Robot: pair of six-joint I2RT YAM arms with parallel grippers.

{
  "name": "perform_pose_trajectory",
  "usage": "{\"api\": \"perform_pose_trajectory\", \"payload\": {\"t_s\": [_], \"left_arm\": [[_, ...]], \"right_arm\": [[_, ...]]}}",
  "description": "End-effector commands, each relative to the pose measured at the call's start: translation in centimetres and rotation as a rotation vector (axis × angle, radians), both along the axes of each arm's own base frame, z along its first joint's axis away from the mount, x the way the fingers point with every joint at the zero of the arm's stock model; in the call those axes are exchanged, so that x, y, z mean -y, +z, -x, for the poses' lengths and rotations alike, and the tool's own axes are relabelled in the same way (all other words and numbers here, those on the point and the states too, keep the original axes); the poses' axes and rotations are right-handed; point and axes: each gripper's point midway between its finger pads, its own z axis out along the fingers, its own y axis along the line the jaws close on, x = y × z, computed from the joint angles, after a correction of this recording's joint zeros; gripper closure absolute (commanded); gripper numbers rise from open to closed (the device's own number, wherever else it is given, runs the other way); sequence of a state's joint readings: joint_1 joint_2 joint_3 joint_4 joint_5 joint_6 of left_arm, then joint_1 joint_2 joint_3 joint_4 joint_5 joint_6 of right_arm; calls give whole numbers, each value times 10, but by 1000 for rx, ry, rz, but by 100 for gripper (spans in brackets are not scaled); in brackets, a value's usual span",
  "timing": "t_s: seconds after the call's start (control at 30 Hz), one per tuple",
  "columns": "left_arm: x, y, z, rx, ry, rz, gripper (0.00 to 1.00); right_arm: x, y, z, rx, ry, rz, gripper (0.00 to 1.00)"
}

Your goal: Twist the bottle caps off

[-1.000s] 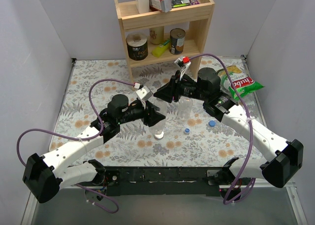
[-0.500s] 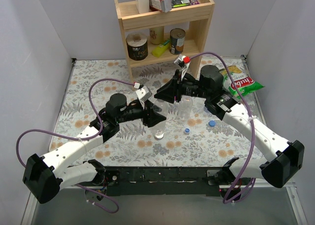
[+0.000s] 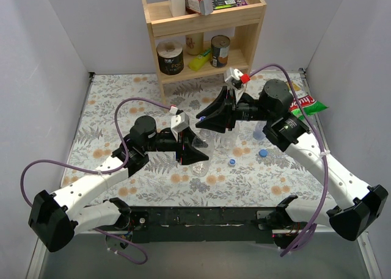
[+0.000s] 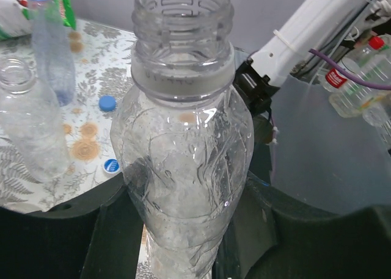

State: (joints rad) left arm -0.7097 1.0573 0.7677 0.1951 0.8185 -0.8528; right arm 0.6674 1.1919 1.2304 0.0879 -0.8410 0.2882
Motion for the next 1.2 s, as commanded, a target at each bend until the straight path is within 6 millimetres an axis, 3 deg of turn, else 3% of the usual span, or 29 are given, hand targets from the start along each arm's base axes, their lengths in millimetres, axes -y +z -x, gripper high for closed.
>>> {"api": "perform_pose_trajectory", "payload": {"t_s": [0.0,0.17,0.23,0.3,0.43,0.47,0.6,0.63,0.77,0.93,1.0,1.03,1.17], "left_arm": [[1,-1,17,-11,-92,-7,72],[0,2,7,2,-22,-5,72],[-6,4,-13,22,104,-13,72],[-19,18,-32,70,227,7,71],[-71,49,-88,138,605,62,68],[-96,58,-106,153,736,76,67],[-151,60,-140,153,1001,65,67],[-160,57,-144,148,1041,57,67],[-192,51,-154,172,1184,33,66],[-198,36,-160,152,1219,-13,66],[-198,35,-160,151,1220,-14,66],[-198,36,-160,153,1219,-12,66],[-195,32,-161,140,1206,-19,66]], "right_arm": [[12,56,21,194,52,-127,91],[15,62,23,208,42,-139,91],[14,59,13,204,-17,-126,91],[12,48,8,180,-62,-89,91],[-15,20,10,196,-216,23,91],[-21,12,11,211,-231,49,92],[-48,-30,29,184,-254,90,92],[-58,-38,43,183,-249,101,92],[-99,-108,56,159,-256,254,92],[-130,-196,48,121,-262,402,92],[-137,-214,47,112,-260,429,92],[-142,-233,46,100,-256,464,92],[-156,-264,40,69,-278,500,90]]}}
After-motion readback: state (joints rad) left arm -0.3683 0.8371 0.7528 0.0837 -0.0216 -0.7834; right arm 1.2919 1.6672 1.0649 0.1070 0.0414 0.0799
